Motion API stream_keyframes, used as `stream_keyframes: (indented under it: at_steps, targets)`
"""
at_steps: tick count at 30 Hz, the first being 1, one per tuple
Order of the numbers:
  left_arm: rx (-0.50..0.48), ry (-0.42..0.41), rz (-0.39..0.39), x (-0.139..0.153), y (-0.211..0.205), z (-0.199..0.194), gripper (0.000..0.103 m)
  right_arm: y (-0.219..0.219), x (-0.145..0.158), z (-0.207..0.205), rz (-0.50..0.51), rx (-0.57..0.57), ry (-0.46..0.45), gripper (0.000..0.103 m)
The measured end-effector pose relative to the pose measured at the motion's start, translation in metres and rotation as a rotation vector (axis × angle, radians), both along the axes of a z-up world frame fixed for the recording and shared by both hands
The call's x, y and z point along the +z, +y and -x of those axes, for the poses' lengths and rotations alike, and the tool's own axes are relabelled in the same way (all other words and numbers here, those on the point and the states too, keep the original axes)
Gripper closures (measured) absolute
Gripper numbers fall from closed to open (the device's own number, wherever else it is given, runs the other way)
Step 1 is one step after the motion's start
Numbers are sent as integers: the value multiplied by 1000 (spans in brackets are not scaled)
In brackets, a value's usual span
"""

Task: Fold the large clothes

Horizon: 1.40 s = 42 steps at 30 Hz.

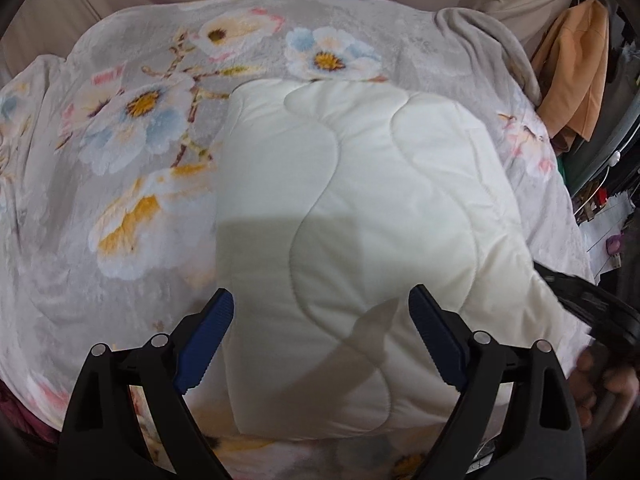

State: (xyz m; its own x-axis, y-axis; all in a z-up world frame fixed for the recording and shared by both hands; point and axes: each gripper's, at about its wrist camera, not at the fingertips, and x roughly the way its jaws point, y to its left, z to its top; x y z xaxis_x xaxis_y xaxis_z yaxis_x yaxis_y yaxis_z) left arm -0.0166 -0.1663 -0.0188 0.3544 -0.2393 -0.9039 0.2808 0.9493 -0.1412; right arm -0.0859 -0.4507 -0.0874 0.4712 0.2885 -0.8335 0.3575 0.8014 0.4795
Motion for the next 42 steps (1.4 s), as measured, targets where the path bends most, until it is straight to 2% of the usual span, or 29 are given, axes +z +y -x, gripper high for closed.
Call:
stream_keyframes:
  at_steps: [2, 5, 7, 8, 9, 11, 12, 13, 16, 19, 20, 21, 23, 26, 27, 28, 30, 32, 33, 34, 36, 38, 40, 42]
  targets:
    - [-15, -4, 1, 2, -10, -2, 16, 2, -15, -13, -61, 18, 17, 71]
    - [-44, -16, -28, -1, -25, -2, 16, 11, -6, -25, -74, 60, -28, 93]
    - [-44, -26, -50, -5, -29, -1, 16, 18, 20, -25, -18, 98, -111, 94]
    - [-43, -31, -57, -7, -29, -1, 16, 20, 24, -26, 20, 114, -120, 94]
    - [-44, -36, -62, -10, -28, -1, 16, 21, 15, -31, 45, 124, -89, 94]
    - [-47, -39, -74, -17, -31, -1, 14, 20, -23, -42, 53, 143, 20, 91]
    - [-50, -47, -86, -18, -33, 0, 13, 19, -35, -44, 37, 150, 38, 91]
    - [-53, -52, -98, -19, -35, 0, 13, 17, -33, -44, 35, 135, 39, 91]
    - [-49, -49, -111, -17, -37, 0, 13, 16, 6, -32, 79, 87, 6, 83]
    - [-39, -37, -101, -15, -35, -1, 14, 19, 54, -4, 107, 91, -90, 80]
    - [-40, -38, -100, -14, -35, 0, 14, 23, 65, 4, 90, 106, -109, 75]
    - [-38, -38, -99, -14, -36, -1, 14, 28, 70, 11, 53, 125, -120, 68]
    - [-37, -37, -99, -13, -35, 0, 14, 41, 69, 18, -4, 158, -111, 61]
    - [-37, -34, -99, -11, -33, 2, 15, 55, 51, 26, -29, 182, -77, 62]
    - [-39, -32, -98, -10, -32, 3, 15, 58, 45, 26, -33, 179, -71, 79]
    - [-40, -32, -96, -9, -30, 3, 15, 61, 44, 24, -29, 166, -76, 86]
    - [-28, -50, -75, 2, -21, 7, 16, 57, 63, 34, -11, 134, -142, 100]
    - [-12, -74, -54, 14, -10, 10, 16, 47, 85, 46, 33, 106, -209, 103]
    - [-2, -80, -52, 16, -4, 12, 16, 44, 84, 47, 39, 104, -204, 103]
    - [5, -73, -58, 14, 0, 12, 16, 41, 72, 46, 51, 110, -160, 103]
    - [10, -31, -83, 0, 3, 10, 16, 45, 23, 38, 112, 158, -8, 103]
    - [18, 17, -75, -15, 7, 9, 15, 51, -18, 36, 127, 181, 89, 103]
    - [13, 31, -72, -23, 7, 10, 14, 50, -23, 37, 122, 169, 97, 103]
    - [16, 10, -87, -24, 8, 10, 14, 44, -3, 37, 105, 145, 65, 103]
